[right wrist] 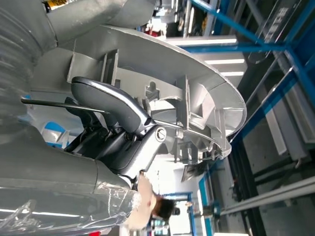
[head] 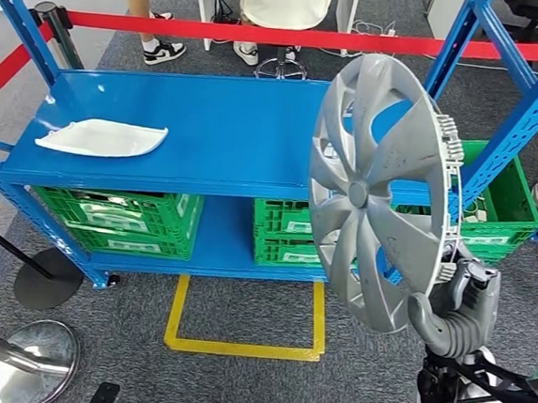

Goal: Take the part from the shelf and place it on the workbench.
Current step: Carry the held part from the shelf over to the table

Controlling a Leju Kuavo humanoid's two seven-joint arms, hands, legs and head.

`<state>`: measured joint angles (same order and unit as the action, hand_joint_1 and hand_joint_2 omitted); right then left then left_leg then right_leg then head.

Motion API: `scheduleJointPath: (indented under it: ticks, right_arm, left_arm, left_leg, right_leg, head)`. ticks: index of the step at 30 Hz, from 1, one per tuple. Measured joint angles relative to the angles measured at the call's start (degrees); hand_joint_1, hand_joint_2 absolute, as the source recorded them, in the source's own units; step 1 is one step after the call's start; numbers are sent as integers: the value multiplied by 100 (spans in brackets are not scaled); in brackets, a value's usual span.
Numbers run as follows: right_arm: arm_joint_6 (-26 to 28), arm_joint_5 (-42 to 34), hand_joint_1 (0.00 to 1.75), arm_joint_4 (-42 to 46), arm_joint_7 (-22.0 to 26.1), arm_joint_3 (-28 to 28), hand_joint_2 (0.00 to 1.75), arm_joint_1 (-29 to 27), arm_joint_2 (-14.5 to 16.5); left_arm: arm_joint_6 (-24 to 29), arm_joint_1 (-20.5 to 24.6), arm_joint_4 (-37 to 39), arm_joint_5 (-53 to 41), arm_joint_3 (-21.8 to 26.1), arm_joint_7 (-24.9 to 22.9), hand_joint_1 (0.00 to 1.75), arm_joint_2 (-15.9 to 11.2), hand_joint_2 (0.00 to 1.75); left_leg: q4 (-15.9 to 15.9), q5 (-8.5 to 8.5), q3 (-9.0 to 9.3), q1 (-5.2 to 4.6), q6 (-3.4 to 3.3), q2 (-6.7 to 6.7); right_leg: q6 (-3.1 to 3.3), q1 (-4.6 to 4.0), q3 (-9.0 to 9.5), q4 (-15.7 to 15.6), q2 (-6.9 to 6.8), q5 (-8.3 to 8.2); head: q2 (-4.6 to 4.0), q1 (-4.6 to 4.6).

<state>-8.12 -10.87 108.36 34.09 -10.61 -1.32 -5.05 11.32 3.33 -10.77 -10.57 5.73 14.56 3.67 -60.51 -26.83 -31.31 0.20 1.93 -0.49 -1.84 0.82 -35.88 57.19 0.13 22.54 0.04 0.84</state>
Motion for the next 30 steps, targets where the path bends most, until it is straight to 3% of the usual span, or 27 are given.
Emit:
scheduleJointPath:
  ticks: [2,4,5,7,9,10,11,12,13,15,16,18,20,21,22,24,25,26,27,28,30]
  right_arm:
    - [-67,-45,175,26,-11,15,175,20,3]
    - [-107,-42,175,29,-31,40,175,29,9]
    - [-117,-16,175,28,-43,59,175,23,11]
    - [-121,62,175,27,-64,97,175,13,12]
    - [-111,116,175,27,-66,145,175,10,13]
    - [-103,127,175,28,-63,172,175,7,13]
    - [-93,134,175,29,-60,199,175,3,14]
    - [-83,141,175,33,-57,224,175,-4,15]
    - [-75,144,175,43,-56,251,175,-13,15]
    - [-66,148,175,81,-57,304,175,-24,16]
    - [-64,147,175,104,-56,326,175,-29,16]
    - [-71,144,175,142,-50,361,175,-35,16]
    - [-111,135,175,157,-43,394,175,-35,16]
    - [-141,122,175,161,-42,408,175,-36,18]
    - [-174,108,175,165,-41,421,175,-36,23]
    - [-221,80,175,172,-42,447,175,-39,44]
    - [-234,73,175,172,-44,458,175,-41,57]
    - [-240,72,175,172,-48,468,175,-43,69]
    - [-241,77,175,171,-54,474,175,-45,81]
    - [-239,91,175,171,-58,477,175,-46,92]
    - [-232,131,175,172,-61,480,175,-47,106]
  left_arm:
    - [-34,40,-1,16,55,51,0,-13,175]
    - [-88,52,-1,35,108,97,0,-14,175]
    - [-110,48,-1,37,129,112,0,-16,175]
    - [-119,45,-1,6,154,108,0,-20,175]
    - [-94,55,-1,-52,166,61,0,-22,175]
    - [-81,55,-1,-66,174,33,0,-20,175]
    - [-73,51,-1,-60,186,14,0,-18,175]
    - [-67,46,-1,-43,202,5,0,-14,175]
    - [-61,43,-1,-20,221,1,0,-9,175]
    - [-54,42,-1,7,249,1,0,-2,175]
    - [-52,43,-1,13,257,1,0,-1,175]
    - [-54,43,-1,14,269,1,0,-2,175]
    - [-60,42,-1,-4,282,35,0,-9,175]
    - [-65,44,-1,-15,286,75,0,-11,175]
    - [-69,49,-1,-26,288,129,0,-12,175]
    - [-78,74,-1,-32,291,232,0,-4,175]
    - [-83,89,-1,-37,293,268,0,-2,175]
    - [-86,102,-1,-50,294,291,0,-1,175]
    - [-90,109,-1,-67,294,298,0,-1,175]
    - [-89,113,-1,-92,294,286,0,0,175]
    - [-75,116,-1,-151,294,229,0,4,175]
  left_leg:
    - [467,-39,248,-15,-41,-23]
    - [534,-21,198,-21,-119,-26]
    - [535,11,161,-20,-168,-17]
    - [539,93,85,-17,-271,2]
    - [535,183,-12,-44,-326,6]
    - [531,229,-68,-62,-339,6]
    - [526,273,-123,-82,-346,7]
    - [520,315,-177,-101,-349,7]
    - [515,356,-226,-118,-350,6]
    - [505,437,-307,-145,-335,2]
    - [503,482,-333,-150,-315,2]
    - [500,571,-374,-141,-261,7]
    - [474,566,-431,-133,-196,5]
    - [367,426,-489,-130,-156,3]
    - [154,189,-571,-119,-113,1]
    - [-570,-380,-774,-73,-36,0]
    - [-925,-530,-839,-50,-8,1]
    - [-1159,-546,-845,-31,12,1]
    - [-1222,-435,-770,-15,29,2]
    - [-1083,-261,-604,0,42,2]
    - [-374,-78,-28,27,60,0]
  right_leg:
    - [-61,-14,-64,1,-10,-93]
    - [-115,-7,-122,-3,-14,-164]
    - [-138,-2,-168,42,-16,-103]
    - [-170,1,-317,456,-16,298]
    - [-176,-11,-510,1249,-17,821]
    - [-169,-19,-556,1575,-16,957]
    - [-152,-29,-518,1718,-15,963]
    - [-125,-41,-379,1645,-15,860]
    - [-87,-58,-130,1355,-14,703]
    - [2,-95,475,479,-17,587]
    - [33,-114,689,142,-15,596]
    - [57,-143,823,-109,-7,624]
    - [102,-123,735,-124,-11,522]
    - [139,-105,678,-137,-18,458]
    - [168,-86,610,-152,-26,387]
    - [191,-82,451,-145,-31,258]
    - [182,-79,361,-138,-32,193]
    - [172,-75,269,-126,-33,129]
    - [160,-68,173,-109,-34,65]
    - [144,-59,81,-90,-34,4]
    - [93,-54,-69,-45,-27,-104]
  head:
    - [0,-1]
    - [0,0]
    - [0,-5]
    - [0,-21]
    - [0,-38]
    - [0,-42]
    - [0,-43]
    - [0,-42]
    - [0,-41]
    - [0,-37]
    - [0,-33]
    - [0,-33]
    - [0,-39]
    - [0,-33]
    - [0,-30]
    - [0,-19]
    - [0,-19]
    - [0,-20]
    - [0,-17]
    - [0,-19]
    - [0,-12]
